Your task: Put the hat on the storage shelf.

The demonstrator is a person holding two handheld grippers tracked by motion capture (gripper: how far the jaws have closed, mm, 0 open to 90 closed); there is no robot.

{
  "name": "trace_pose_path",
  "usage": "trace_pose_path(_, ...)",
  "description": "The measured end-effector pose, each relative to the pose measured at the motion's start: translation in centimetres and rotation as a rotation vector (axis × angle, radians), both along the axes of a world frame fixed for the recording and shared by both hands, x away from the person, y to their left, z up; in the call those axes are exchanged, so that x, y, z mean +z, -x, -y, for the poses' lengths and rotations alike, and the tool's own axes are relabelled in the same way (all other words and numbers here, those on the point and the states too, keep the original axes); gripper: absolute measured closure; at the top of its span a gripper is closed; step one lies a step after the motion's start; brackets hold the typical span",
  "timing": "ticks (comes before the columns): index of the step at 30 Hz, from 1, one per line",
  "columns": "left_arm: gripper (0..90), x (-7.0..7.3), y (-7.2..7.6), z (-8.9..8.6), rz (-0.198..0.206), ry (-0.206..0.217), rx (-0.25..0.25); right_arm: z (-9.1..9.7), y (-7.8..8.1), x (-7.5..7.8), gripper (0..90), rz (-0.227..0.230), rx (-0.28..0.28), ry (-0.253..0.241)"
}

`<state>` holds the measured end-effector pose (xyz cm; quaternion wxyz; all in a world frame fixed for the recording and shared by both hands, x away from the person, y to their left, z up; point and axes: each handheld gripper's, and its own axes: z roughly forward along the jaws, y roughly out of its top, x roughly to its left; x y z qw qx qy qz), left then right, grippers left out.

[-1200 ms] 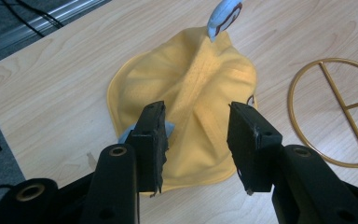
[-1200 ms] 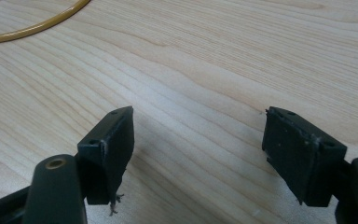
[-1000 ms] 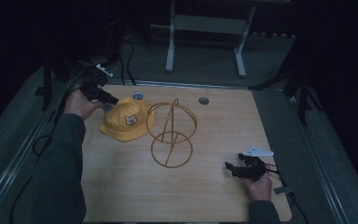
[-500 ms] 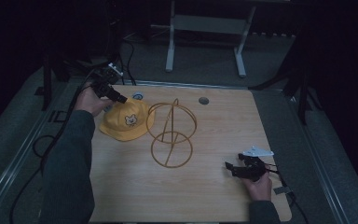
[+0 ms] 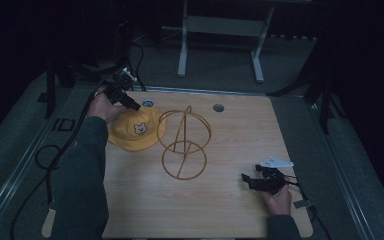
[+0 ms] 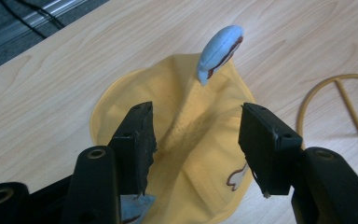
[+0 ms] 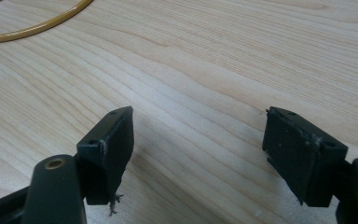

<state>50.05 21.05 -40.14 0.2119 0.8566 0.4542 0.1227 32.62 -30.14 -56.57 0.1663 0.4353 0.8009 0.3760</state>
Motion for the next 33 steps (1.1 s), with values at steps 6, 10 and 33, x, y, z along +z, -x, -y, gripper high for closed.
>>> trace_pose_path(6, 42.7, -1.0, -0.7, 0.6, -0.033, -0.045, 0.002, 0.0, 0.0, 0.0, 24.7, -0.001, 0.002, -0.001)
trace_pose_path(10, 42.6, -1.7, -1.0, 1.0, -0.059, -0.069, 0.001, 0.0, 0.0, 0.0, 24.7, 0.0, 0.003, -0.001)
trace_pose_path(33, 76.7, -2.0, -0.7, 1.0, -0.096, -0.169, 0.009, 0.0, 0.0, 0.0, 24.6, 0.001, 0.008, -0.001)
